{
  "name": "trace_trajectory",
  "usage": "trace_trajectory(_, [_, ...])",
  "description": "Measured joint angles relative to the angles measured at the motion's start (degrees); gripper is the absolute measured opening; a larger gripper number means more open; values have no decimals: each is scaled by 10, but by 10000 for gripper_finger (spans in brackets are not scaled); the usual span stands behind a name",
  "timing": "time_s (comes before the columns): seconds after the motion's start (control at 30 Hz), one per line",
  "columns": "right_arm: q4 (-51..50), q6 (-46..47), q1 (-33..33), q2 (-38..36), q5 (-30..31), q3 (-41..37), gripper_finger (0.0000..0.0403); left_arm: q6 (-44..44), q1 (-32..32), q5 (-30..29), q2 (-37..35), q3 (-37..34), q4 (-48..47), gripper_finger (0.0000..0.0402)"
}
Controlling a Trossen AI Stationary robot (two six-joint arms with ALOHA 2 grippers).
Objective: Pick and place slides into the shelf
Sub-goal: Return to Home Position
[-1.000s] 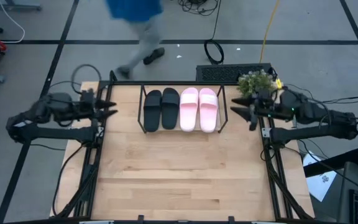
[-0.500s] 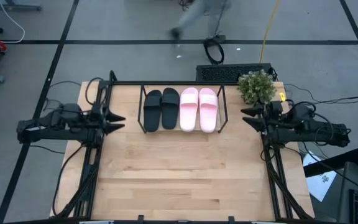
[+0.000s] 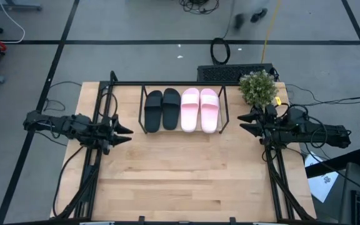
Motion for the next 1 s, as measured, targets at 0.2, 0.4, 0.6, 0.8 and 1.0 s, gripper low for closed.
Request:
trace_trajectory(0.2, [1, 0, 0, 0, -1, -15, 178, -26, -52, -62, 0, -47, 9, 159])
trace_trajectory(0.4, [97, 11, 0, 0, -8, -77, 178, -33, -88, -138, 0, -101, 88, 159])
trace_trajectory(0.6, [173, 48, 0, 0, -17, -140, 178, -33, -101, -140, 0, -130, 108, 159])
trace_trajectory(0.8, [196, 67, 0, 0, -37, -157, 178, -52, -101, -152, 0, -138, 54, 159])
trace_trajectory(1.0, [199, 40, 0, -17, -45, -158, 178, -73, -99, -216, 0, -145, 26, 159])
